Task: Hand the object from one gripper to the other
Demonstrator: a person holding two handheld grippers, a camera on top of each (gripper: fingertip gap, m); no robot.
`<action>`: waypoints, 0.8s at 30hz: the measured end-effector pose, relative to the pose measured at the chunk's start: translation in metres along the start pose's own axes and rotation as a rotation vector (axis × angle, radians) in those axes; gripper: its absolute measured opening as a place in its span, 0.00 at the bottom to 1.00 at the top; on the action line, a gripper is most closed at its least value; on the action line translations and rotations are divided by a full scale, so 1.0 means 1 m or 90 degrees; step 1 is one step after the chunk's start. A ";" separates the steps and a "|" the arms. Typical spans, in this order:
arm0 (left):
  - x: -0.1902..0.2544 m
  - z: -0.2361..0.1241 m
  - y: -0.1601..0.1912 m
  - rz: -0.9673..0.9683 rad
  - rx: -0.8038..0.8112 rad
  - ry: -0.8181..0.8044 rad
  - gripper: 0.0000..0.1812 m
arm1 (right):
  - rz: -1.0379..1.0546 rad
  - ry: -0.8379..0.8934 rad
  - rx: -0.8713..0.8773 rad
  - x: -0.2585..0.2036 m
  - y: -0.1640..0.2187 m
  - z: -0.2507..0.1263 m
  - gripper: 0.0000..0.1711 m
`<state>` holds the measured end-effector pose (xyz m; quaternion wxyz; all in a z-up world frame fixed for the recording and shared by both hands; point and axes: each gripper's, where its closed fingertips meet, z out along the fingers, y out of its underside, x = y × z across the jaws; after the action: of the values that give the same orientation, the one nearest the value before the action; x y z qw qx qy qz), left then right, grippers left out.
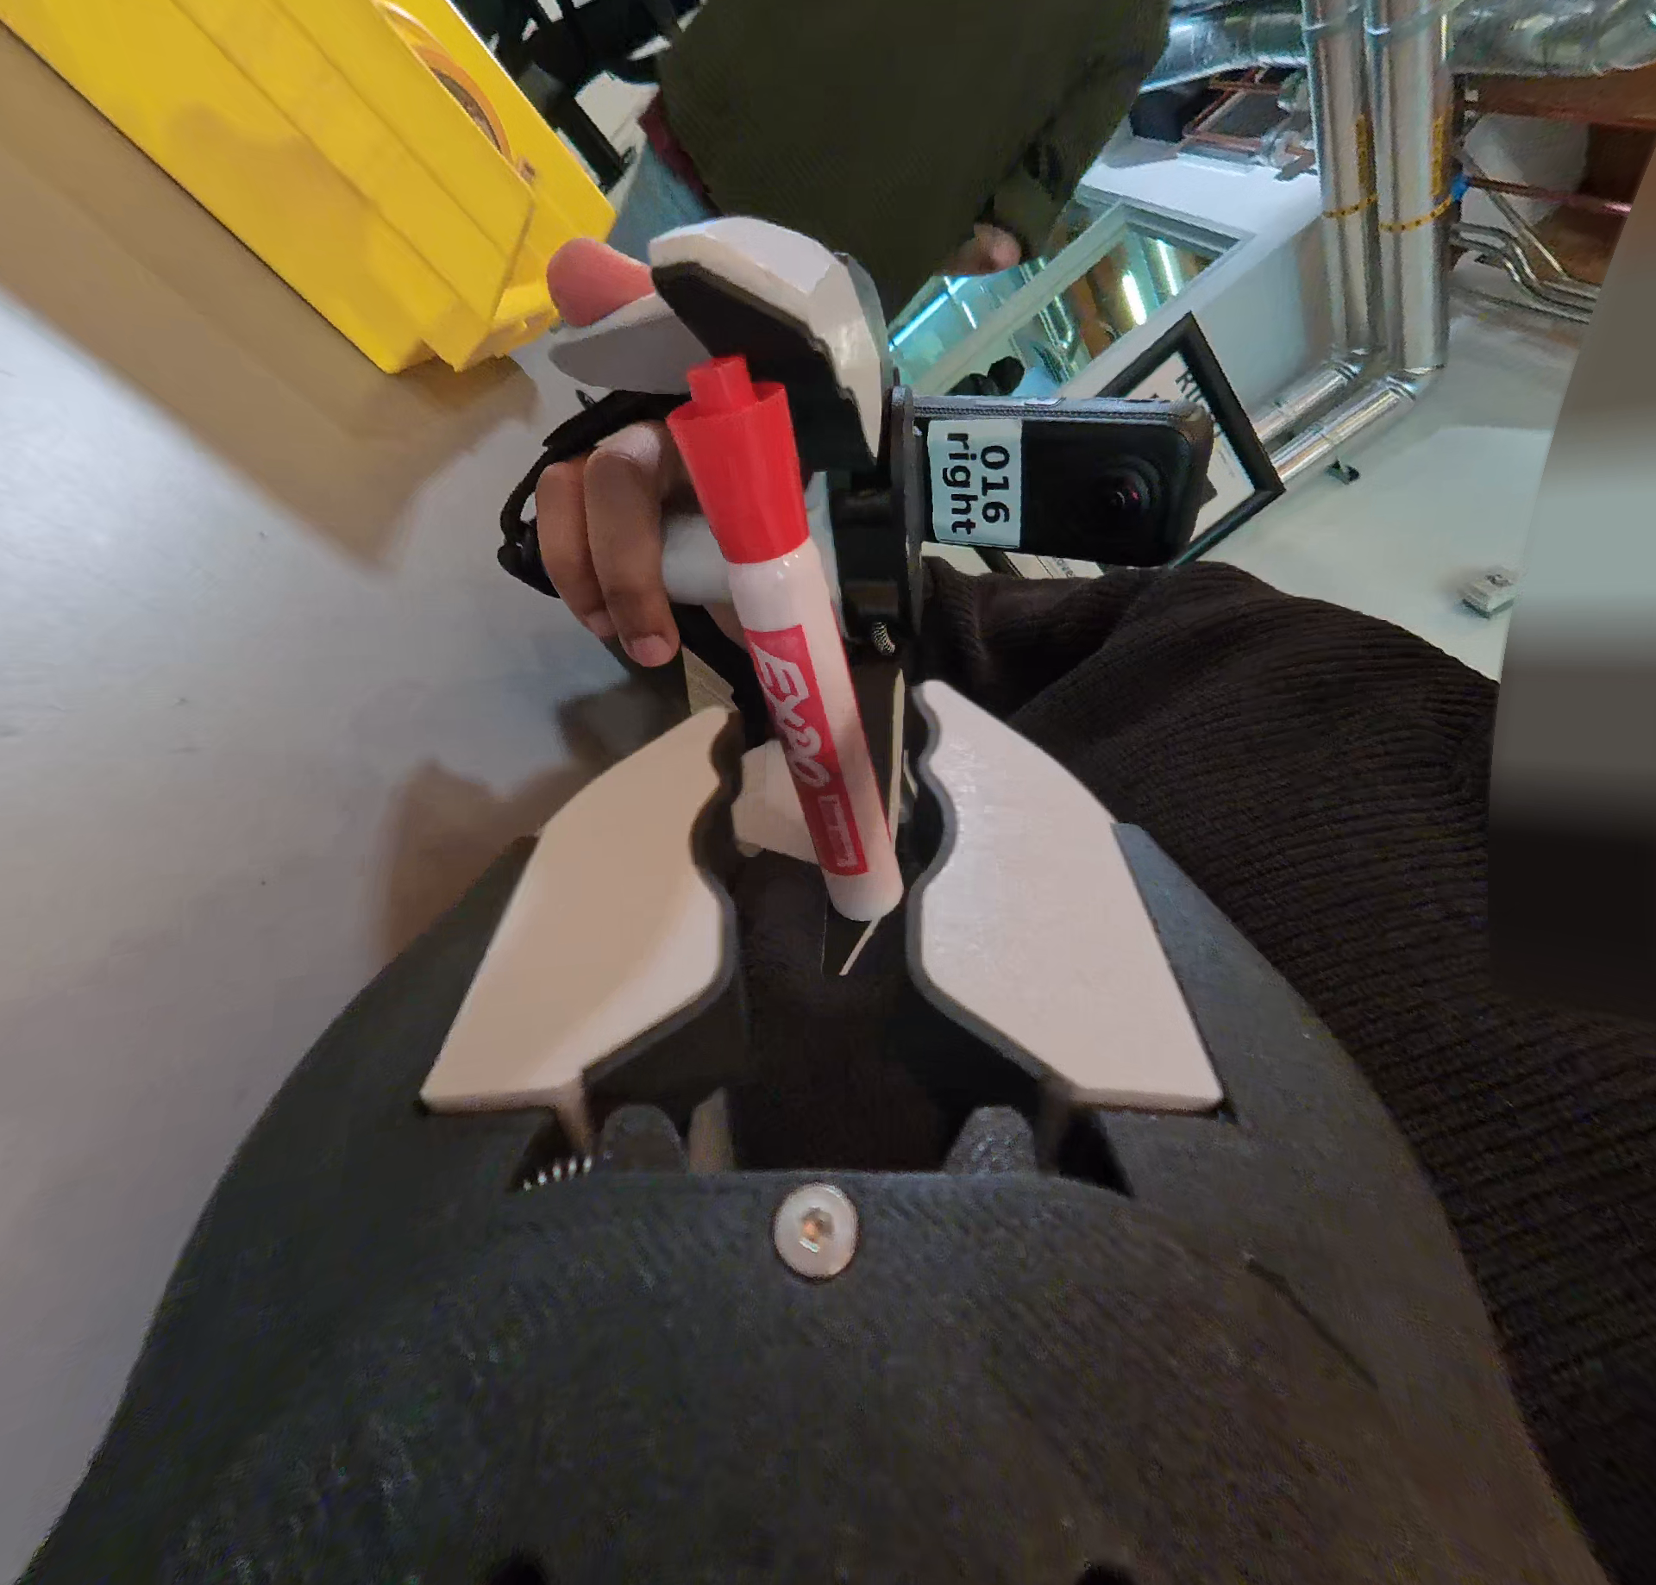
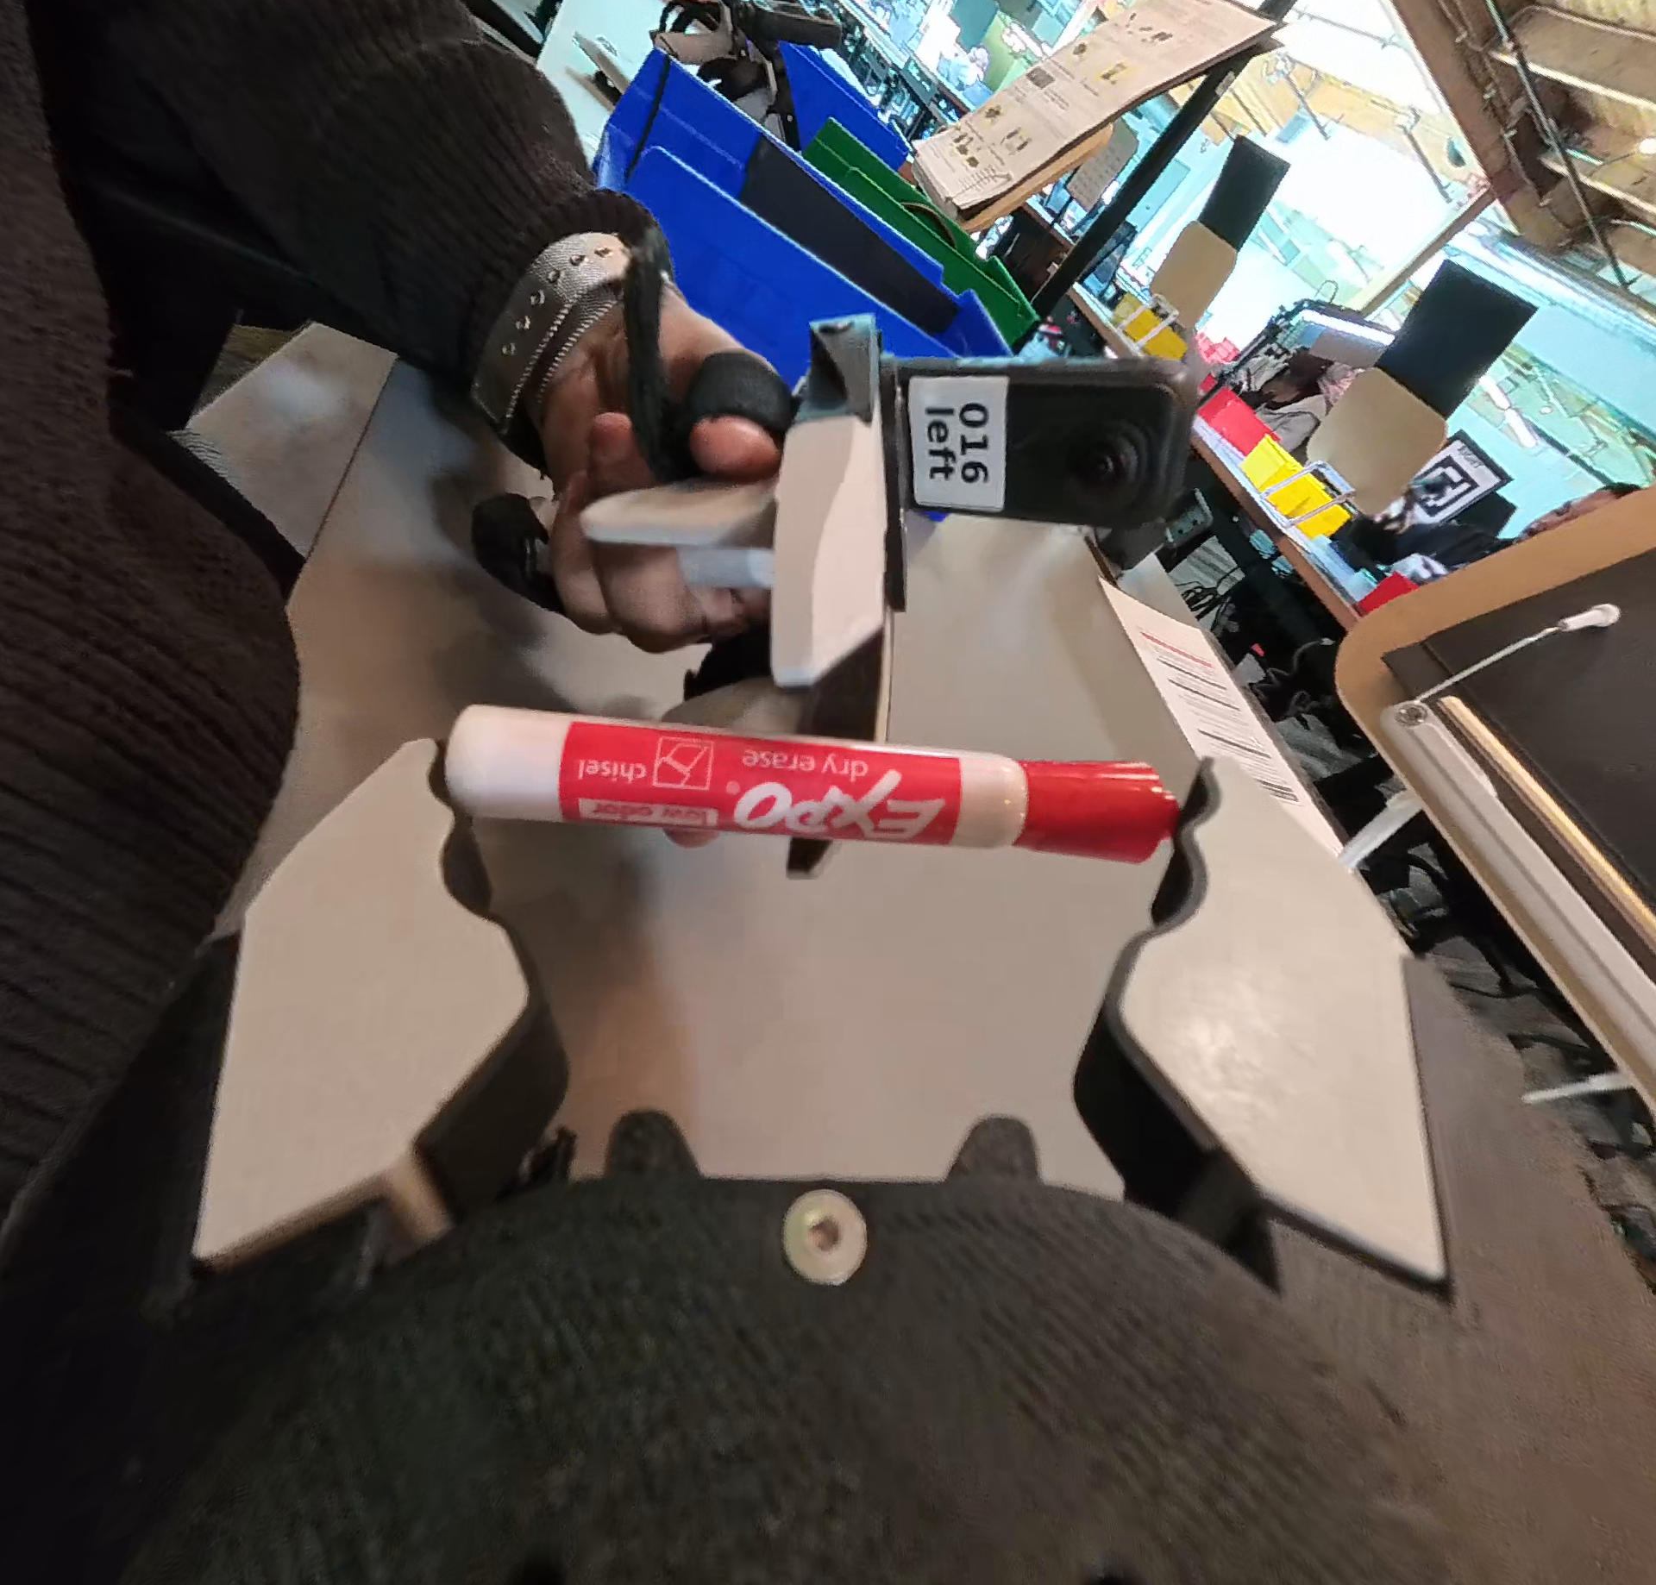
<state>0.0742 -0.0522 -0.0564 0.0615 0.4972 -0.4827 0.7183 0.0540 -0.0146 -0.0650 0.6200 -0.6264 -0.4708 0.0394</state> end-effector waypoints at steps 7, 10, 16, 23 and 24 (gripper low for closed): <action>-0.014 -0.013 -0.024 0.117 0.074 -0.108 0.42 | 0.082 0.034 0.007 0.022 0.005 -0.006 0.85; -0.029 -0.025 -0.035 0.210 0.089 -0.207 0.42 | 0.164 0.039 0.023 0.032 0.007 -0.009 0.85; -0.079 -0.048 -0.034 0.516 -0.048 -0.528 0.41 | 0.413 -0.003 0.086 0.045 0.009 -0.012 0.85; -0.044 -0.033 -0.041 0.796 -0.027 -0.562 0.22 | 0.626 -0.104 0.142 0.038 0.000 -0.008 0.85; -0.041 -0.031 -0.040 0.803 -0.024 -0.551 0.22 | 0.652 -0.123 0.146 0.035 -0.002 -0.006 0.85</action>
<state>0.0968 0.0084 -0.0646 -0.5464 0.3635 -0.6683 0.3503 0.0759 0.0031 -0.0435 0.5397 -0.6977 -0.1528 0.4456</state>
